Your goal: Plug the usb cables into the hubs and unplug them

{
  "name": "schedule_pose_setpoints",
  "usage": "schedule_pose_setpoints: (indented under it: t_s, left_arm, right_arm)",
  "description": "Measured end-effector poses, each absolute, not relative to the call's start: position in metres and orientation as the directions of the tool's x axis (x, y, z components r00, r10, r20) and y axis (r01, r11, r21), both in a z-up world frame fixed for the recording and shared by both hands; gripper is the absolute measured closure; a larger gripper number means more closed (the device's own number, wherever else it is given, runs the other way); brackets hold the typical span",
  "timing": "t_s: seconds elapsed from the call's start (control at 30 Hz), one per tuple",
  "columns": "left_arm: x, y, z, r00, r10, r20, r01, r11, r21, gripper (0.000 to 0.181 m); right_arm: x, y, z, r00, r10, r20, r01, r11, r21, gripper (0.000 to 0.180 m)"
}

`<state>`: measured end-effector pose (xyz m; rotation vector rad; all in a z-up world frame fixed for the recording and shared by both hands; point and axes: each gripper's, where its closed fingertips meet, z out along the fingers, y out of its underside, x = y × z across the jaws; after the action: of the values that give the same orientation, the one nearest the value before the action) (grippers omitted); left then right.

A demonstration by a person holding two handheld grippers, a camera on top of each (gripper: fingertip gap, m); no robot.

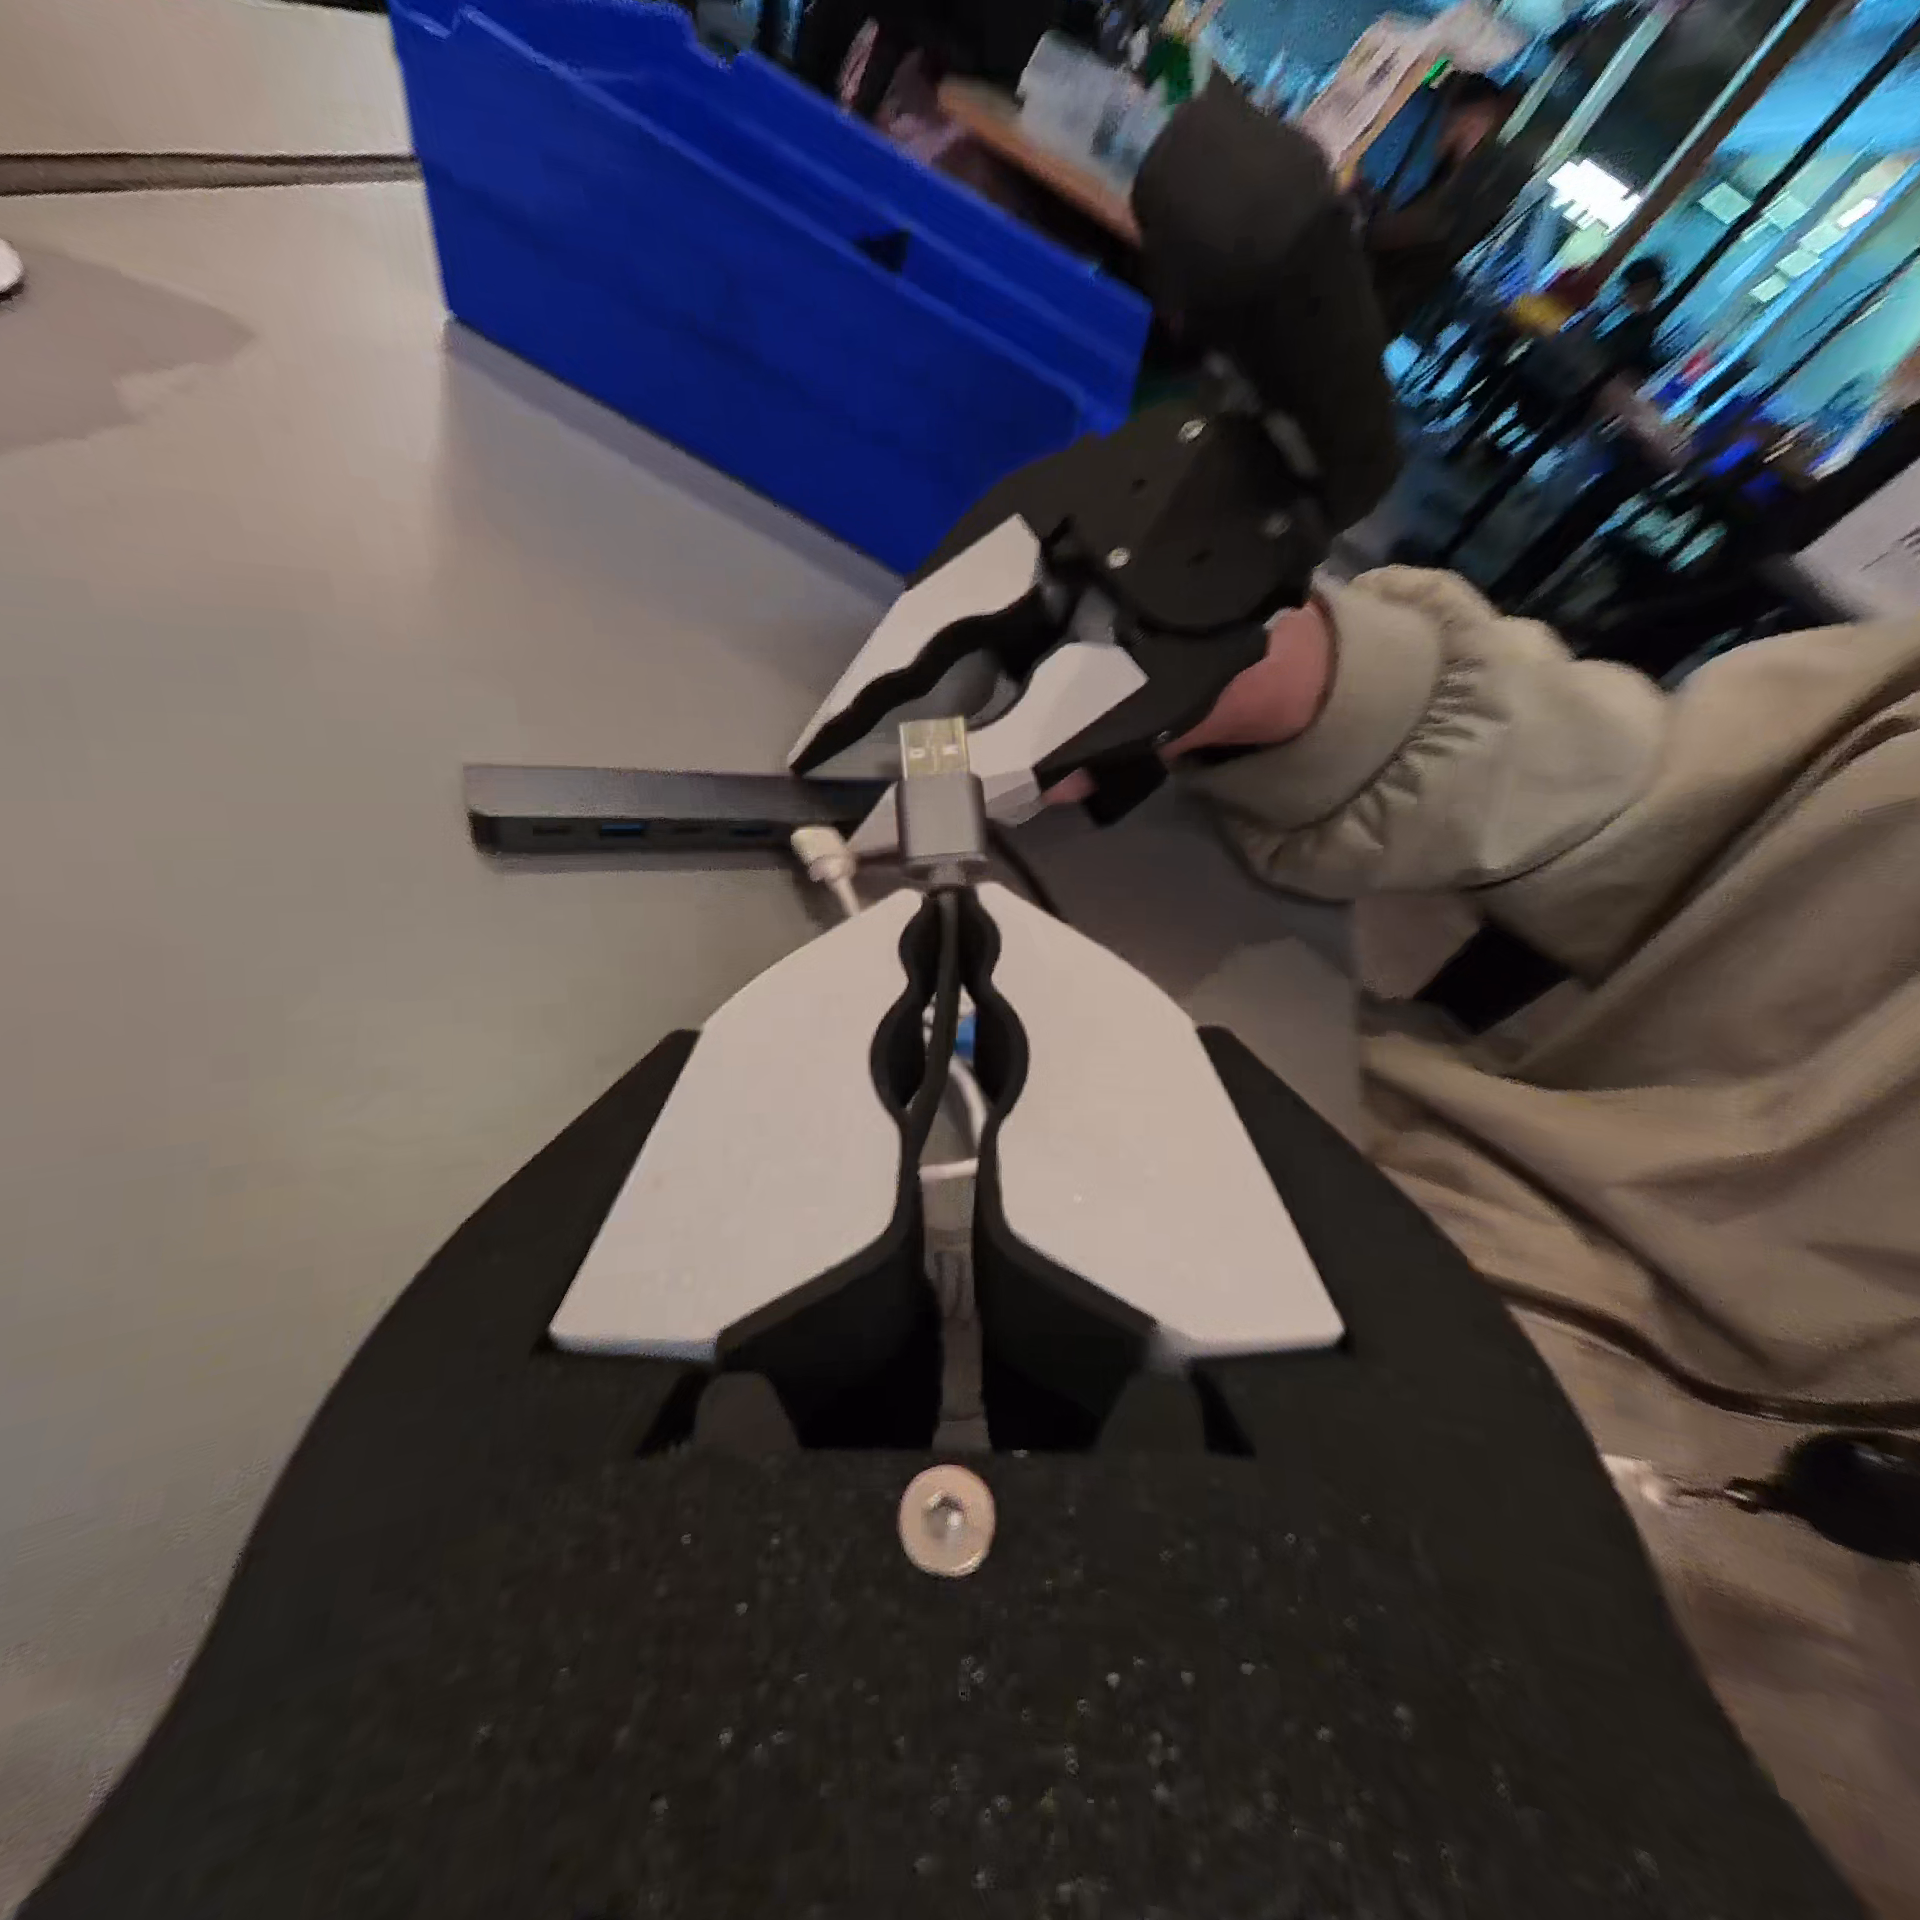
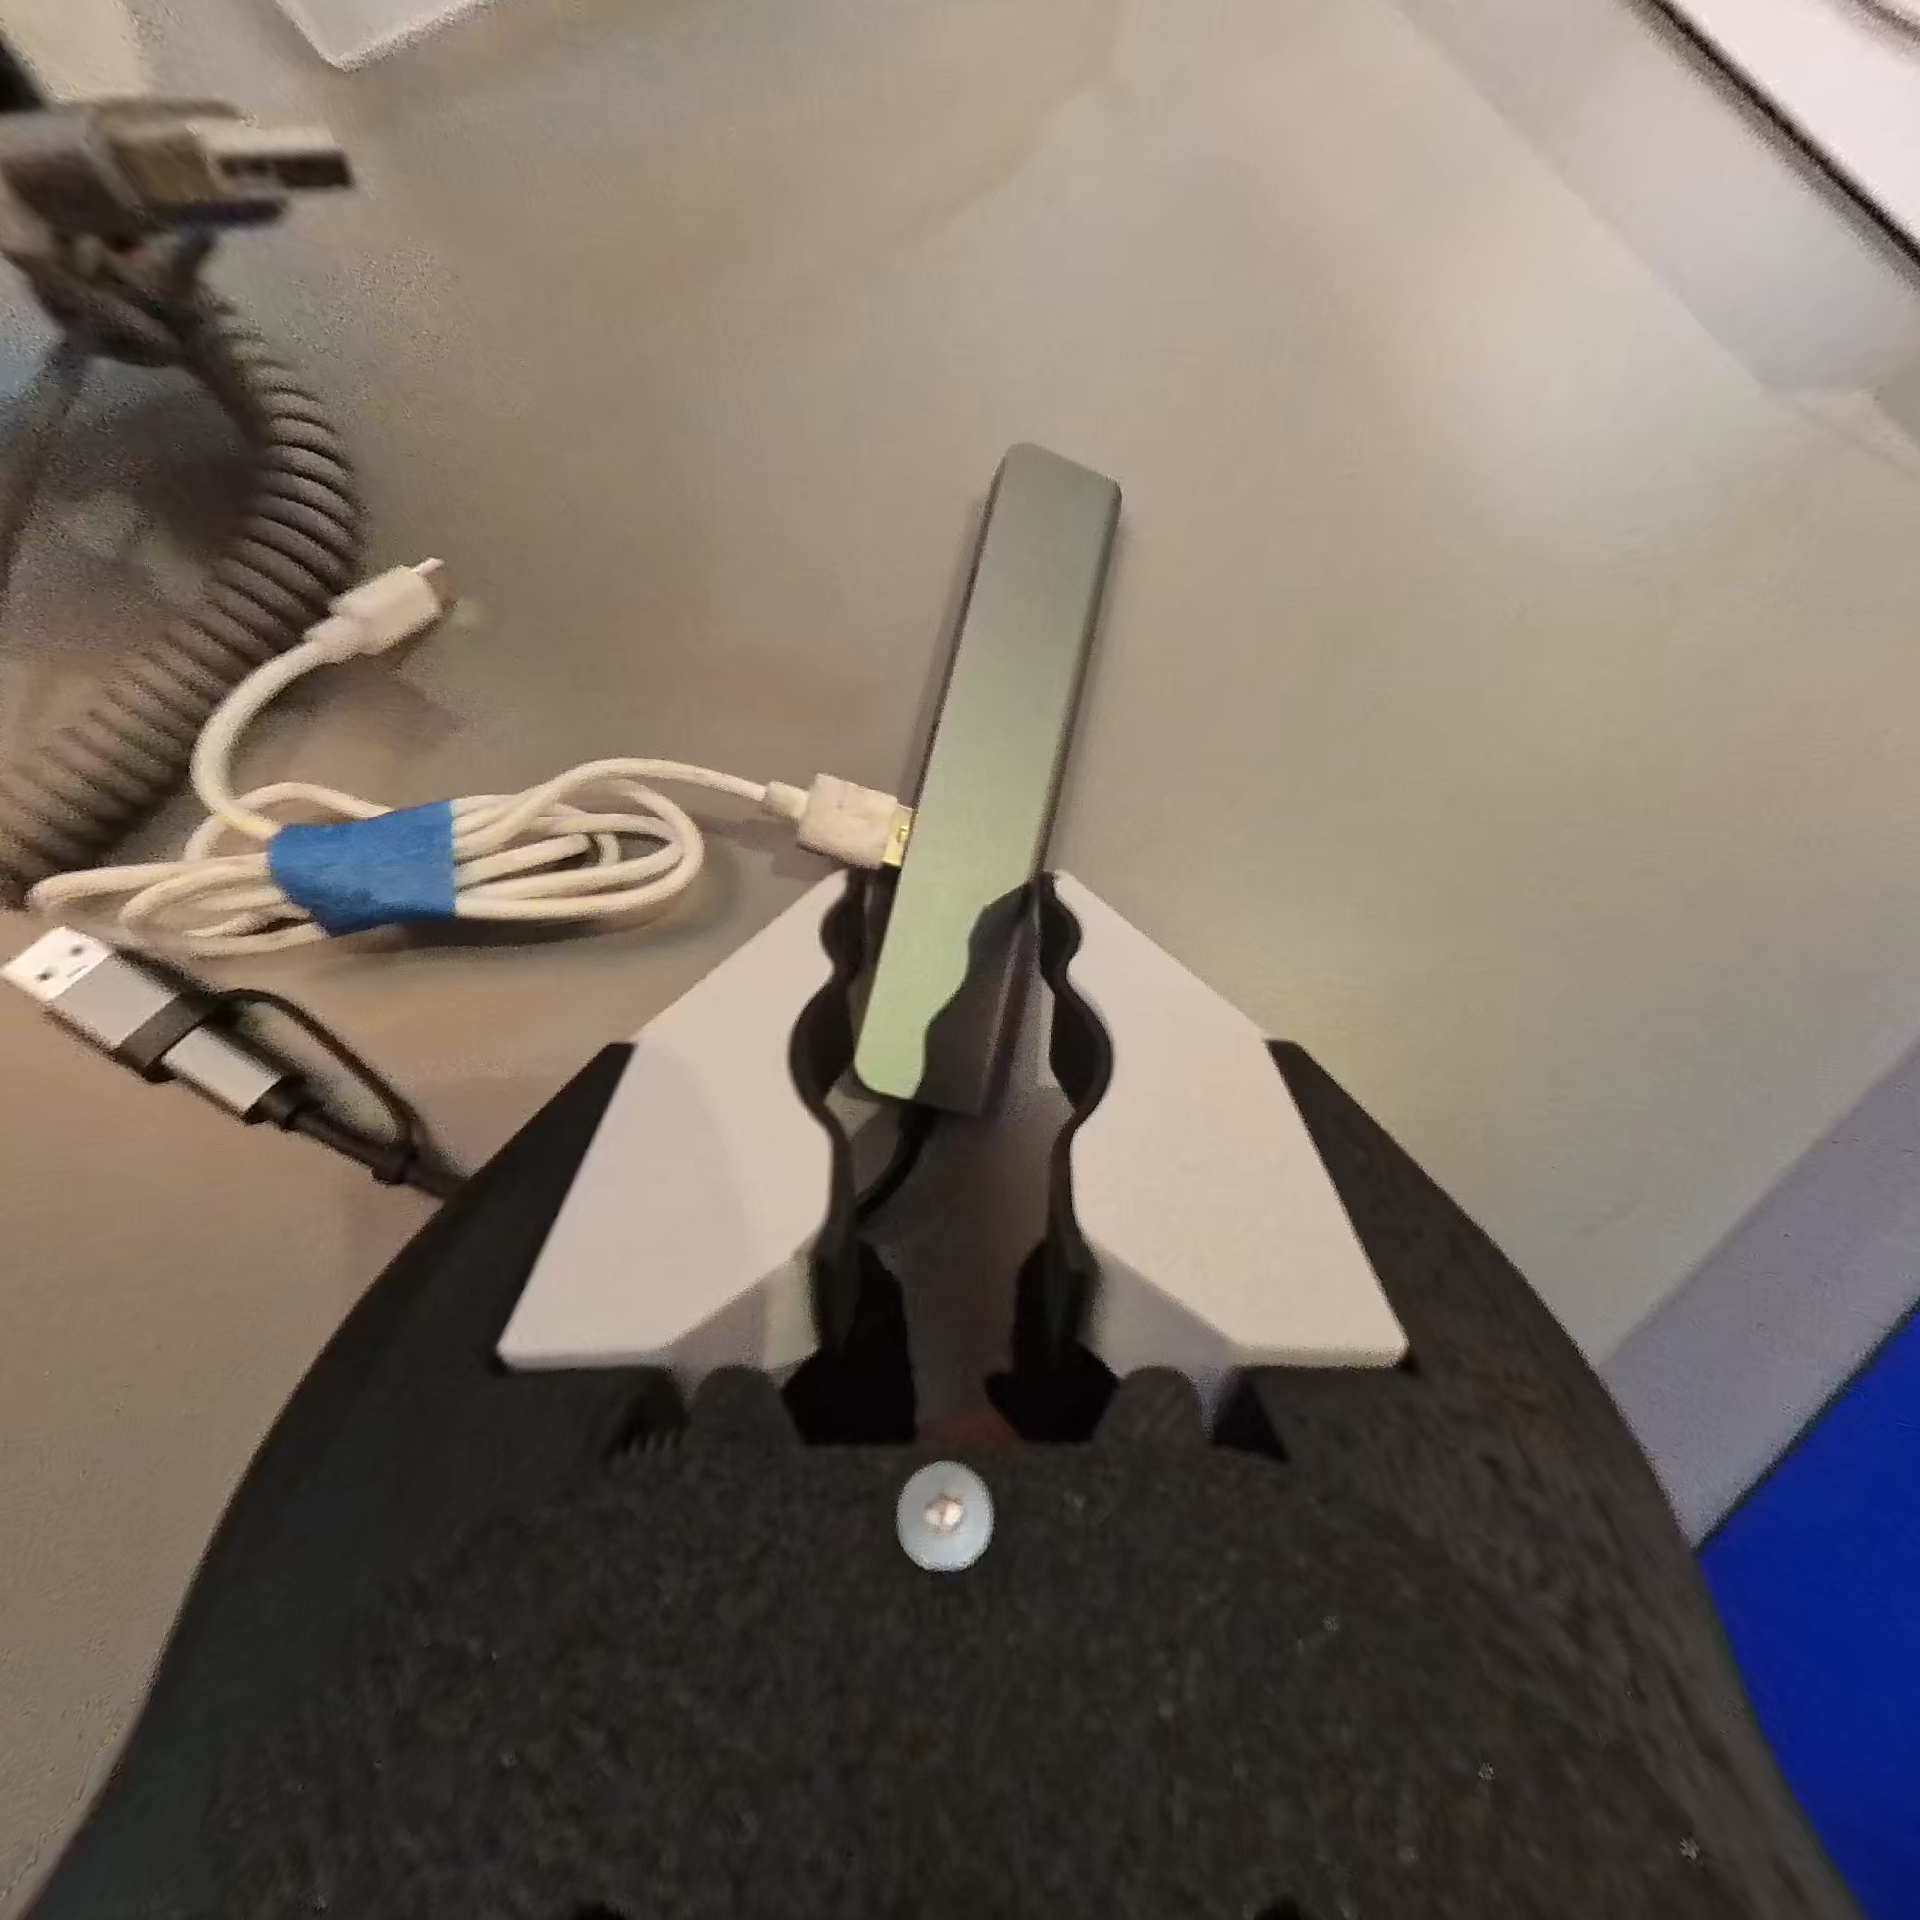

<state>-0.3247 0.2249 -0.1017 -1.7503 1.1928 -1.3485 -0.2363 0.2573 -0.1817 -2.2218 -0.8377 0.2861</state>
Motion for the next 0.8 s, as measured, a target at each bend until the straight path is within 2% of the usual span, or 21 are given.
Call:
schedule_pose_setpoints:
  t_s: [0.03, 0.13, 0.2, 0.27, 0.37, 0.47, 0.6, 0.67, 0.73, 0.8]
  left_arm:
    - [-0.325, 0.222, -0.097, 0.035, -0.909, 0.415, -0.262, -0.410, -0.874, 0.178]
    - [-0.326, 0.216, -0.084, -0.014, -0.918, 0.396, -0.206, -0.385, -0.900, 0.177]
    - [-0.325, 0.216, -0.087, 0.041, -0.968, 0.249, -0.236, -0.252, -0.939, 0.178]
    - [-0.323, 0.214, -0.091, 0.082, -0.993, 0.088, -0.294, -0.108, -0.950, 0.178]
    - [-0.319, 0.208, -0.090, 0.091, -0.995, -0.035, -0.326, 0.004, -0.946, 0.177]
    - [-0.319, 0.208, -0.094, 0.098, -0.988, -0.119, -0.364, 0.076, -0.928, 0.177]
    - [-0.316, 0.201, -0.097, 0.060, -0.995, -0.085, -0.367, 0.057, -0.928, 0.177]
    - [-0.316, 0.197, -0.091, 0.029, -0.997, 0.068, -0.319, -0.073, -0.945, 0.177]
    - [-0.317, 0.188, -0.078, -0.075, -0.954, 0.291, -0.259, -0.263, -0.929, 0.178]
    - [-0.322, 0.178, -0.068, -0.191, -0.861, 0.471, -0.253, -0.421, -0.871, 0.177]
  right_arm:
    - [-0.236, 0.257, -0.174, 0.753, 0.656, 0.043, 0.472, -0.494, -0.730, 0.141]
    - [-0.243, 0.252, -0.134, 0.720, 0.693, -0.033, 0.360, -0.415, -0.836, 0.138]
    - [-0.266, 0.239, -0.104, 0.624, 0.733, -0.270, 0.163, -0.460, -0.873, 0.137]
    - [-0.291, 0.223, -0.087, 0.474, 0.736, -0.483, 0.032, -0.563, -0.826, 0.134]
    - [-0.309, 0.213, -0.082, 0.355, 0.687, -0.634, -0.034, -0.668, -0.743, 0.137]
    - [-0.311, 0.214, -0.081, 0.289, 0.628, -0.723, -0.089, -0.734, -0.673, 0.156]
    - [-0.312, 0.213, -0.082, 0.271, 0.634, -0.724, -0.097, -0.730, -0.676, 0.167]
    - [-0.312, 0.210, -0.070, 0.246, 0.699, -0.671, -0.105, -0.669, -0.736, 0.147]
    - [-0.310, 0.202, -0.068, 0.274, 0.814, -0.512, -0.004, -0.531, -0.847, 0.135]
    - [-0.310, 0.188, -0.072, 0.283, 0.919, -0.276, 0.143, -0.325, -0.935, 0.133]
